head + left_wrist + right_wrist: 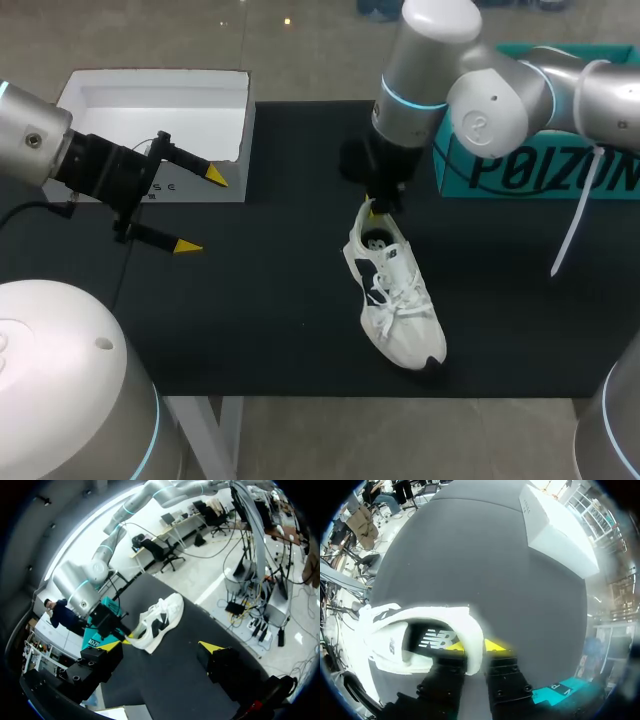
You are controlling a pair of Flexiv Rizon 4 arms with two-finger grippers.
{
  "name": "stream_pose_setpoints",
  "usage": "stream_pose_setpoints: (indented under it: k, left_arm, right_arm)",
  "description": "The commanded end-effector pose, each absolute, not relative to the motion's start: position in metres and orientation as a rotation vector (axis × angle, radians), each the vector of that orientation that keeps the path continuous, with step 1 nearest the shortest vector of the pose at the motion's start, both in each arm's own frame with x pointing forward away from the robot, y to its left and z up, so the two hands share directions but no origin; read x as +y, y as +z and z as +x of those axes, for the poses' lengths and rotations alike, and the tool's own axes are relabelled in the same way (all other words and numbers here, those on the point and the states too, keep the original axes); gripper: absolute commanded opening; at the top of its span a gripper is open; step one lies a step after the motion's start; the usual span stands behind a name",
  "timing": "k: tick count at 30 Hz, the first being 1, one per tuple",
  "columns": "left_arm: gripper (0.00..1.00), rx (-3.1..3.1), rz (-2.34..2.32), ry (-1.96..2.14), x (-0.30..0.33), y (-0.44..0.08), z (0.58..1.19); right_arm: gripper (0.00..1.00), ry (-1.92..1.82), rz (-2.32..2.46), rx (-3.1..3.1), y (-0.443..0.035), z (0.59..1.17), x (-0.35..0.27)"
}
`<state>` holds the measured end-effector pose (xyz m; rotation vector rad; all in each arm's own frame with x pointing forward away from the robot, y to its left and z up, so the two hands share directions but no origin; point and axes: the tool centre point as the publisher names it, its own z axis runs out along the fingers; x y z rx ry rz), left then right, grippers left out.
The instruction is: Take the shoe out of the shoebox, open the shoe tongue, remove and reinsert the insole, then place the shoe into the shoebox
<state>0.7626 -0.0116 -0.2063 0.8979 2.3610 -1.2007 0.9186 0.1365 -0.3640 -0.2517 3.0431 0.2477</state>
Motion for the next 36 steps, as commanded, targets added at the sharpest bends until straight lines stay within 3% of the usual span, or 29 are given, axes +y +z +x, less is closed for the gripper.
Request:
stream_pose_setpoints:
  k: [1,10,19,30,36]
  left_arm:
    - [1.00,2.365,0.899,-1.197,-0.012,-0.206,0.762]
    - [1.00,2.365,0.899,-1.197,-0.012,-0.206,0.762]
    - [1.00,2.365,0.899,-1.197,-0.012,-0.206,0.762]
    - [1.00,2.365,0.899,-1.197,-0.012,-0.206,0.762]
    - [1.00,2.365,0.899,-1.197,-0.012,-0.206,0.762]
  right_arm:
    - [0.00,0.243,-0.245,3.038,-0.362,0.911,0.133]
    - [0.00,0.255,-0.183,3.012,-0.340,0.894,0.127]
    - [0.00,0.218,-0.012,3.001,-0.274,0.886,0.113]
    - [0.00,0.186,0.183,2.893,-0.180,0.924,0.070]
    - [0.00,0.129,0.234,2.882,-0.158,0.940,0.052]
